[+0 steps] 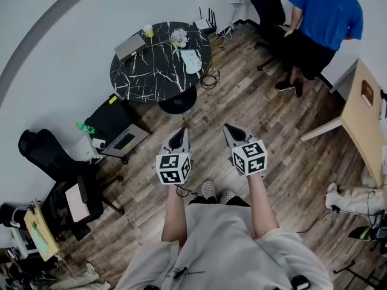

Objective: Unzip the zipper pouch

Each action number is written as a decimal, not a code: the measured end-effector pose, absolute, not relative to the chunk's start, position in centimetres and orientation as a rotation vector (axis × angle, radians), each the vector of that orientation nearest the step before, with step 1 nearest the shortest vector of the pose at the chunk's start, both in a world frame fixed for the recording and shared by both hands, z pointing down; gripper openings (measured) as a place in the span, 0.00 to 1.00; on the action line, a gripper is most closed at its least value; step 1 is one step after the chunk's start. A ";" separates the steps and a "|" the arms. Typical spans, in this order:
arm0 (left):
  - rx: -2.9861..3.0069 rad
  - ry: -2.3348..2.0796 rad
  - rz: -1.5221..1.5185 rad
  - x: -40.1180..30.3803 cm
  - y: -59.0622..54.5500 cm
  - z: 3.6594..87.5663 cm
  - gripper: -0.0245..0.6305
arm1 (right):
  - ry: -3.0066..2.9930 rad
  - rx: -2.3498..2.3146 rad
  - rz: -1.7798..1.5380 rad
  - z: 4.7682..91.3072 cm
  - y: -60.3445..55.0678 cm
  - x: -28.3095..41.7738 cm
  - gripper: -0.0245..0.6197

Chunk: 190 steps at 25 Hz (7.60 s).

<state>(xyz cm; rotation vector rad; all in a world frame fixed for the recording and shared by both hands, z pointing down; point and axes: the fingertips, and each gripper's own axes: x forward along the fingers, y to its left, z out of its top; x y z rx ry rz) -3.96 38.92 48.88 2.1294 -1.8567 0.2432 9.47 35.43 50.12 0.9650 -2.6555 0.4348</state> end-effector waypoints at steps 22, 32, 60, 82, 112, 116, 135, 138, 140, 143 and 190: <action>2.048 -1.864 0.199 -14.0 32.4 51.8 0.28 | -2.632 0.998 0.518 52.8 27.4 4.7 0.34; 1.940 -1.908 0.217 -18.4 19.7 54.8 0.30 | -2.628 0.930 0.578 56.1 12.9 1.8 0.36; 1.992 -1.179 0.739 -20.4 -23.3 65.4 0.32 | -2.585 0.672 0.812 61.1 -21.4 -5.6 0.37; 1.893 -0.696 1.242 -19.8 -21.0 78.6 0.09 | -2.515 0.691 0.796 61.5 -18.6 -5.8 0.37; 2.700 -0.888 1.318 -16.8 -13.2 55.0 0.09 | -2.908 0.004 0.505 56.3 -15.3 -14.5 0.42; 2.710 -0.910 1.256 -16.7 -13.3 54.7 0.09 | -2.966 -0.083 0.517 54.6 -14.5 -14.7 0.09; 2.523 -0.898 0.631 -9.4 -16.4 51.8 0.26 | -2.634 0.359 -0.124 56.9 -17.4 -12.5 0.05; 2.458 -0.951 0.648 -8.9 -17.3 52.7 0.25 | -2.568 0.431 -0.189 57.3 -18.2 -12.3 0.05; 2.417 -0.990 0.619 -9.1 -17.8 52.9 0.25 | -2.518 0.464 -0.246 57.5 -18.5 -12.2 0.05; 2.363 -1.026 0.599 -9.6 -18.2 53.2 0.25 | -2.459 0.491 -0.296 57.8 -18.7 -12.2 0.05; 2.119 -0.831 0.391 -12.5 -18.0 55.1 0.08 | -2.166 0.414 -0.745 58.4 -18.6 -12.9 0.05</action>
